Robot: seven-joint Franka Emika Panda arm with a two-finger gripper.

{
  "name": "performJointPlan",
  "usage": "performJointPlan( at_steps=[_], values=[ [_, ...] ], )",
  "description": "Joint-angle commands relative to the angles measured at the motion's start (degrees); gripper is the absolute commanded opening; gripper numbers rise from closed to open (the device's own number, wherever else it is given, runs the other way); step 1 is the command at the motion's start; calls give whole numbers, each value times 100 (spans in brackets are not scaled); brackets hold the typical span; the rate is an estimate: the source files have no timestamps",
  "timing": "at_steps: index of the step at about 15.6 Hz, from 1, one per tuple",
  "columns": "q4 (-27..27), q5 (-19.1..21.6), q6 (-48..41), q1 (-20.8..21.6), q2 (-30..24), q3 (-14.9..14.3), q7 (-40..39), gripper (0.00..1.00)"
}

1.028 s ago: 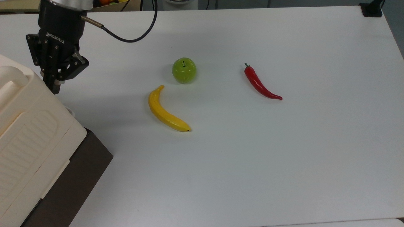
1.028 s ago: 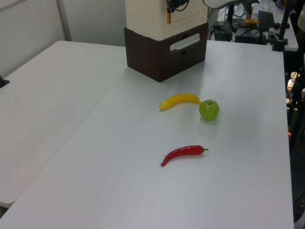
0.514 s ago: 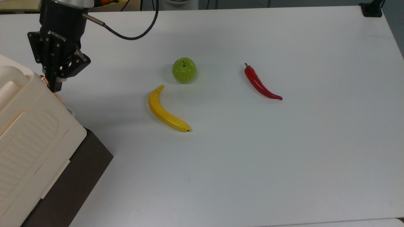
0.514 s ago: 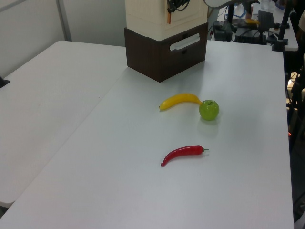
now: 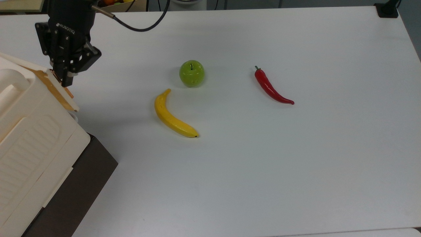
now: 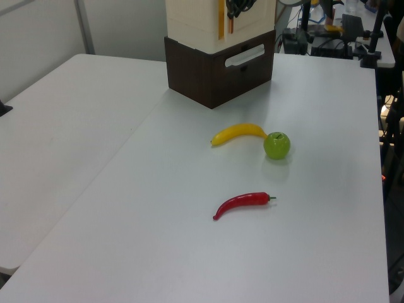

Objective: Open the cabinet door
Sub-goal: 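Pull the door edge outward, swinging the door open on its hinge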

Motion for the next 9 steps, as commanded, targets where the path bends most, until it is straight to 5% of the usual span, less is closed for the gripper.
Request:
performJointPlan(
  at_steps=[1,5,9],
  values=[
    [-212,-24,-454,119,-352,-4,113,71],
    [-134,3,-789,119,-598,40,131,97],
    [270,-41,-684,102,-494,40,175,100]
  ],
)
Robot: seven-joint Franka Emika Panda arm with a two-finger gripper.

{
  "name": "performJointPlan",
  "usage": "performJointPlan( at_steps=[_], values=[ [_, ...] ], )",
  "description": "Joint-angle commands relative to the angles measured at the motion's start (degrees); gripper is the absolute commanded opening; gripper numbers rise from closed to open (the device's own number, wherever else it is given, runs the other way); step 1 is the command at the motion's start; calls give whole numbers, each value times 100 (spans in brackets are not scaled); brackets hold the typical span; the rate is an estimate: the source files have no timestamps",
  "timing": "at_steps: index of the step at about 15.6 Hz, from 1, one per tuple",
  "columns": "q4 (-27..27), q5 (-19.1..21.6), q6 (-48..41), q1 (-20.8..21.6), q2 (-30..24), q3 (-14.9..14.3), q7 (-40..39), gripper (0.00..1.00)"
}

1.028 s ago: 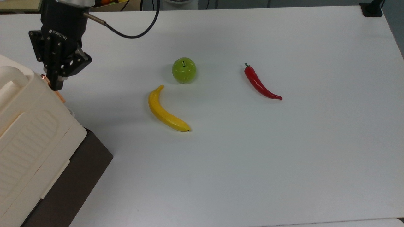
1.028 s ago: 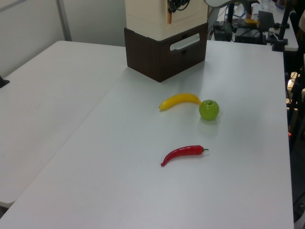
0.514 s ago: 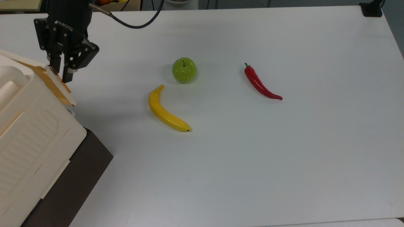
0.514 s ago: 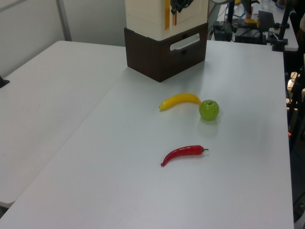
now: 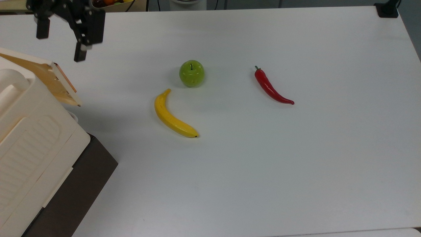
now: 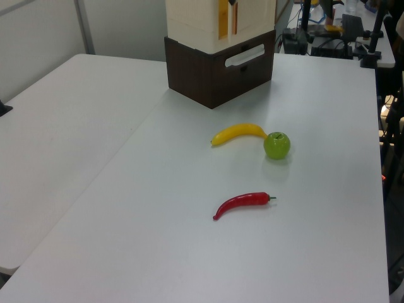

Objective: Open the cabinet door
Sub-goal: 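Pull the door edge outward, swinging the door open on its hinge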

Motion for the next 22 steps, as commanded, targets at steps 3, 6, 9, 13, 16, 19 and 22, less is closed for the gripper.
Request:
performJointPlan(
  at_steps=[3,6,9,13,16,19,22],
  values=[
    [299,-26,591,9,117,20,165,100],
    [290,-35,1419,-52,327,-6,156,100],
    [281,-35,1815,-105,512,-15,138,100],
    [237,-44,1992,-140,574,-24,112,100],
    [89,-88,1922,-140,495,-33,77,100],
    [-18,-105,1511,-149,337,-42,-45,100],
    [-9,-53,922,-149,170,-42,-467,100]
  ],
)
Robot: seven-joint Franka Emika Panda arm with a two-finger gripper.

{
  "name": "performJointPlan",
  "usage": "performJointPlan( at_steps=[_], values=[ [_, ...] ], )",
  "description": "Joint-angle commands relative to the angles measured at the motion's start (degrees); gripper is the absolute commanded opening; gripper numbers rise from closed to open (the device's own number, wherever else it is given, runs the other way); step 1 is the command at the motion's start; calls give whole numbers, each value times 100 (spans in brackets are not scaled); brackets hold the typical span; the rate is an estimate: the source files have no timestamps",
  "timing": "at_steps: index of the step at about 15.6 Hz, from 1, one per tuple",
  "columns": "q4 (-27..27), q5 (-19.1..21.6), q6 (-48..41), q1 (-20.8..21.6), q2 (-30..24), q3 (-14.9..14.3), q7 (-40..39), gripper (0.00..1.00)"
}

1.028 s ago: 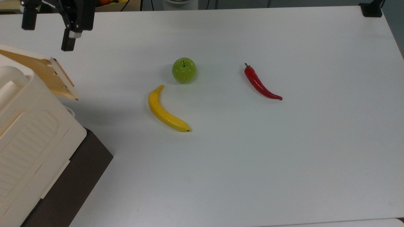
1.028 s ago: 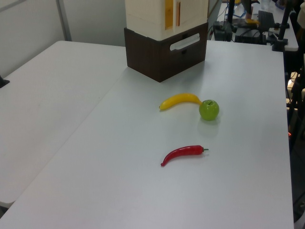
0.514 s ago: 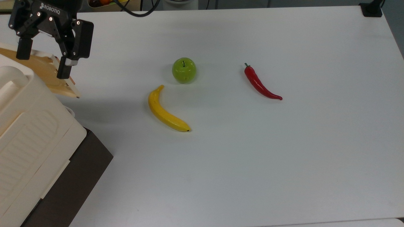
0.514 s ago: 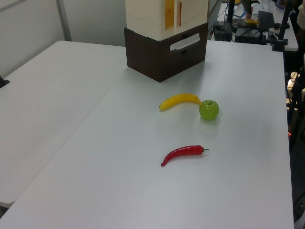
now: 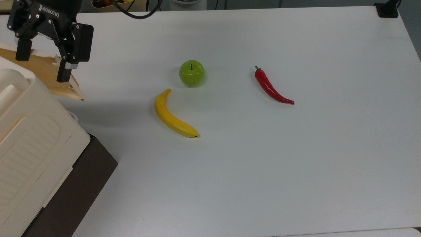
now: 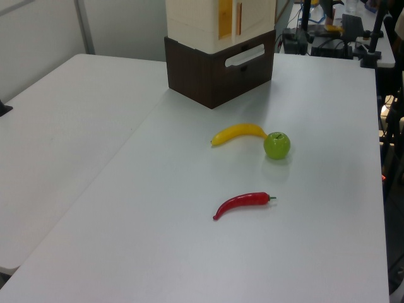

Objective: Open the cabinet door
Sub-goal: 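Pull the door edge outward, swinging the door open on its hinge, then release the door and lift the gripper away from the cabinet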

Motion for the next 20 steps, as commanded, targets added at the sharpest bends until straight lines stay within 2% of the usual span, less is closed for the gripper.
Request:
performJointPlan(
  at_steps=[1,6,11,20],
  values=[
    [-196,-32,-729,23,-399,-12,-457,100],
    [-196,55,-2117,31,-777,-12,-1440,100],
    [-144,538,-3094,-117,-953,-47,-3031,100],
    [-4,828,-3254,-171,-1121,-38,-3227,100]
  ],
)
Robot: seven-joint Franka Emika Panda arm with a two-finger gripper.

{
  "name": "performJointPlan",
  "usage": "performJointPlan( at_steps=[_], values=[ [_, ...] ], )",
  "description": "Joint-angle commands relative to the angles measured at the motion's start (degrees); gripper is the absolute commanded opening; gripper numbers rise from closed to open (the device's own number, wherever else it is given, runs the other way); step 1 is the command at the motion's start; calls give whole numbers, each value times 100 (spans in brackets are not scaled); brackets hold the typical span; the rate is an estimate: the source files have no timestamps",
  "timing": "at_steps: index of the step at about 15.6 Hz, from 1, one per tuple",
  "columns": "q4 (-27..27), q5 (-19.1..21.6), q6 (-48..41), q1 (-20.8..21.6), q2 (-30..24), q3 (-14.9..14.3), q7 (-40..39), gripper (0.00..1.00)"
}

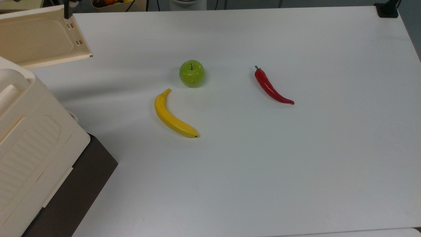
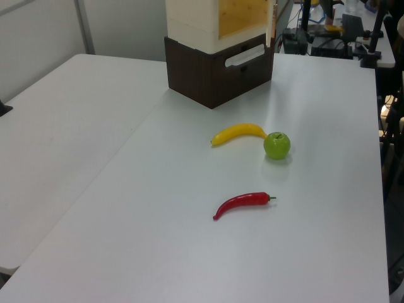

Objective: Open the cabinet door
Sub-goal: 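Release the door and lift the gripper away from the cabinet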

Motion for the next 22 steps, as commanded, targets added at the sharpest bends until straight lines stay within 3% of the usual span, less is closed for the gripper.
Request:
performJointPlan(
  at_steps=[1,5,11,17,22],
  values=[
    [11,340,-79,61,-117,-5,-183,100],
    [-33,455,473,105,23,74,-148,100],
    [-191,482,431,70,112,74,-174,100],
    [-182,464,-631,-168,6,-93,-1086,100],
    [-200,491,-852,-63,6,-6,-1088,100]
  ],
)
